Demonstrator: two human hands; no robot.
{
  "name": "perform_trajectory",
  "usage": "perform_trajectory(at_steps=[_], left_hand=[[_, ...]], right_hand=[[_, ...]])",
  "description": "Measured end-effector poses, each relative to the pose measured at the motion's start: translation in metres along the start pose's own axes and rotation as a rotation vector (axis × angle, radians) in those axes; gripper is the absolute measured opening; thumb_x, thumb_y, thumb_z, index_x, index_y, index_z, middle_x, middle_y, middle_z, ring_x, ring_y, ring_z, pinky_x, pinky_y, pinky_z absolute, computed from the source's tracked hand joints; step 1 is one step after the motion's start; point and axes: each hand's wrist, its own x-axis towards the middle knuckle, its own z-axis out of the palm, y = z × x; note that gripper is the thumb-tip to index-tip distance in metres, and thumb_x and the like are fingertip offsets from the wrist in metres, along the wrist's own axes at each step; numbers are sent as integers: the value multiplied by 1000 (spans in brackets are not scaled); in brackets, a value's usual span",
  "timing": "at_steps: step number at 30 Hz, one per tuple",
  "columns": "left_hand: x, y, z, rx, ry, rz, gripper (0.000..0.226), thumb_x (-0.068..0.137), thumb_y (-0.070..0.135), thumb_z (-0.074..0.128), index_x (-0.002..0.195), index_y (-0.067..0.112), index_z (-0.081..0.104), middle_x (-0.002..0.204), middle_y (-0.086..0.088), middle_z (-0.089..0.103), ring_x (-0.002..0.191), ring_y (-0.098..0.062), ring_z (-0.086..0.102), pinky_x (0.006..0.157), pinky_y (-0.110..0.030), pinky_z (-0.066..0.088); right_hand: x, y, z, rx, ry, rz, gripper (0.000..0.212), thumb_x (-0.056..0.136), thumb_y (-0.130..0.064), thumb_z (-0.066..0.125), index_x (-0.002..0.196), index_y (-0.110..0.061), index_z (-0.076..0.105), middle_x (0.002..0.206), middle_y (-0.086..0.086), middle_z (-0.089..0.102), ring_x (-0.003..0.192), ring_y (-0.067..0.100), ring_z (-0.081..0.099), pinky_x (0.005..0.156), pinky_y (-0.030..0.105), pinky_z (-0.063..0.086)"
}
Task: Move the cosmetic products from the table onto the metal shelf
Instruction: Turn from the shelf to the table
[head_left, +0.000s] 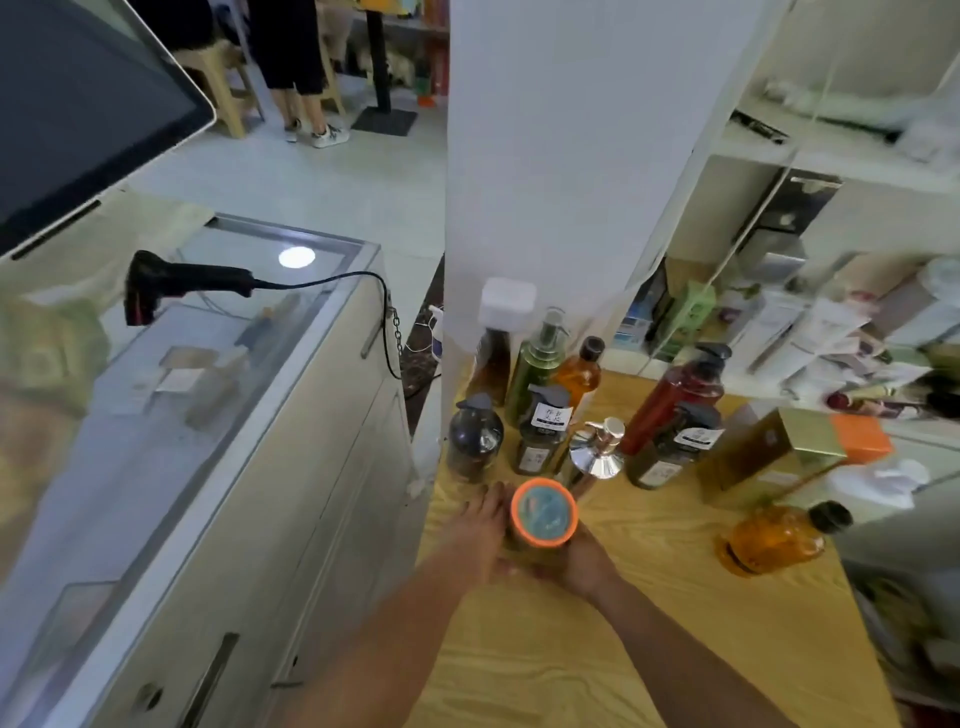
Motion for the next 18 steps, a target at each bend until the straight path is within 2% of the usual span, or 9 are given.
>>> perform_trajectory(at_steps=[1, 3, 4, 7, 9, 12, 18], left_hand=[[3, 0, 0, -15, -6, 14, 102, 87, 51, 60, 153, 6, -3, 161, -12, -4, 147, -30, 5, 118, -39, 15], [8, 0, -1, -32, -11, 32, 103, 86, 54, 59, 153, 7, -3, 161, -12, -4, 147, -30, 4, 118, -39, 14], [11, 0, -2, -36, -13, 39, 103, 86, 55, 59, 153, 7, -2, 160, -13, -4, 147, -30, 4, 119, -39, 13], [17, 3, -8, -52, -21, 40, 106, 84, 57, 60, 153, 9, -4, 160, -13, -5, 147, -30, 3, 120, -40, 11], [20, 6, -14, -87, -24, 24, 112, 82, 58, 62, 152, 9, -10, 161, -10, -6, 148, -28, 1, 120, -41, 13], [19, 13, -23, -125, -25, 26, 116, 81, 55, 65, 151, 9, -15, 161, -7, -8, 148, -27, 2, 120, -40, 15], [6, 46, -27, -74, -8, 116, 115, 79, 57, 66, 153, 12, -10, 161, -6, -8, 148, -25, 2, 118, -37, 13]], right_hand=[[2, -2, 1, 58, 17, 17, 107, 47, -38, 90, 139, -13, 40, 137, 2, 49, 128, 19, 47, 99, 17, 36], [3, -7, 1, 112, 33, 13, 105, 46, -47, 85, 137, -13, 44, 135, 0, 51, 125, 14, 47, 100, 17, 34], [2, -9, 1, 143, 38, 15, 99, 51, -44, 85, 136, -13, 44, 135, 1, 51, 124, 13, 47, 100, 17, 33], [6, -9, 0, 244, 18, 21, 80, 69, -16, 83, 137, -10, 42, 133, 1, 50, 119, 8, 44, 91, 9, 29], [6, -9, -2, 255, 8, 11, 76, 72, -14, 80, 137, -10, 41, 134, 1, 49, 123, 12, 44, 93, 12, 30], [0, -8, -6, 298, 14, 13, 75, 73, -15, 80, 137, -11, 42, 139, 5, 48, 130, 21, 44, 102, 23, 34], [-36, 12, -19, 402, 99, 20, 70, 72, 0, 77, 134, -6, 44, 128, 3, 51, 118, 10, 45, 90, 12, 31]])
